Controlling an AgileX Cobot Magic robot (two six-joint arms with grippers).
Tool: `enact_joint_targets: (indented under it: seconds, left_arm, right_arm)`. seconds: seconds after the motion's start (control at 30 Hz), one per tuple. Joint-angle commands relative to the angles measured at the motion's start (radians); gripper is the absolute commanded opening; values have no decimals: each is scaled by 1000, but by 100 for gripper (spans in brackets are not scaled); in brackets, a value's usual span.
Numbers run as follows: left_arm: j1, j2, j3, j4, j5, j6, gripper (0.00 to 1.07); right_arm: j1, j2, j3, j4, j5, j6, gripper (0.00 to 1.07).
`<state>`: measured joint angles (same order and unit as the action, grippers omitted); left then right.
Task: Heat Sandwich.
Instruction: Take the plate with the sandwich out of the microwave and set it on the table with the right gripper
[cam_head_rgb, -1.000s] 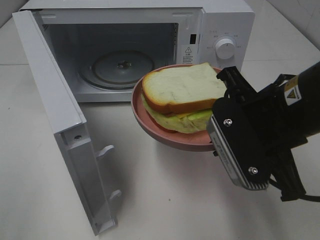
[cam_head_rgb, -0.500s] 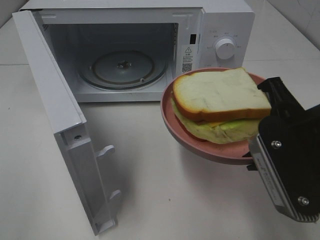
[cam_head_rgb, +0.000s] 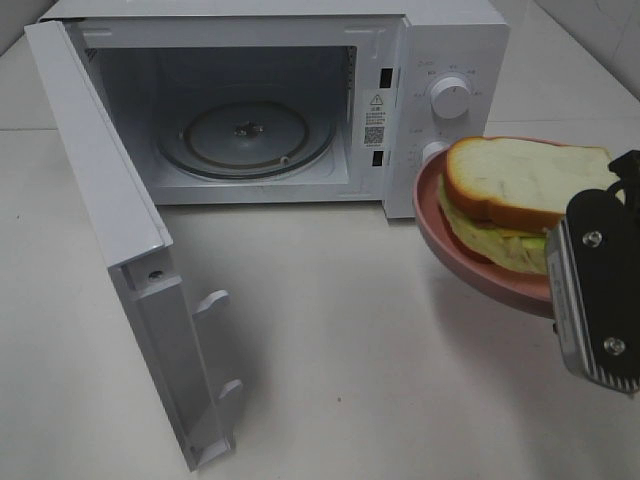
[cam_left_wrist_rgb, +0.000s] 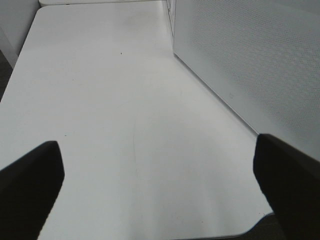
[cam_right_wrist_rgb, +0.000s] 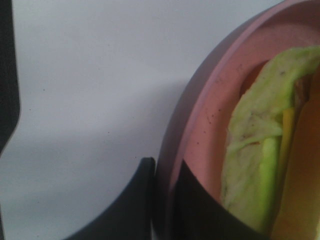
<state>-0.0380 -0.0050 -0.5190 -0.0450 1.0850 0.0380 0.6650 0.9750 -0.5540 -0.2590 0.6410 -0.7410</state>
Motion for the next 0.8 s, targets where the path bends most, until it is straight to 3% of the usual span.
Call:
enact_joint_targets:
  seconds: [0.03,0.3,0.8]
  left_arm:
    - [5,-12,2,-2,-13,-2,98]
    - [5,-12,2,-2,-13,-2,98]
    - [5,-12,2,-2,-13,-2,98]
  right_arm:
    - [1,-10,1,-106,-4,187,0]
    - [1,-10,1,-281,70,498,0]
    - [1,-10,1,-318,138,705,2]
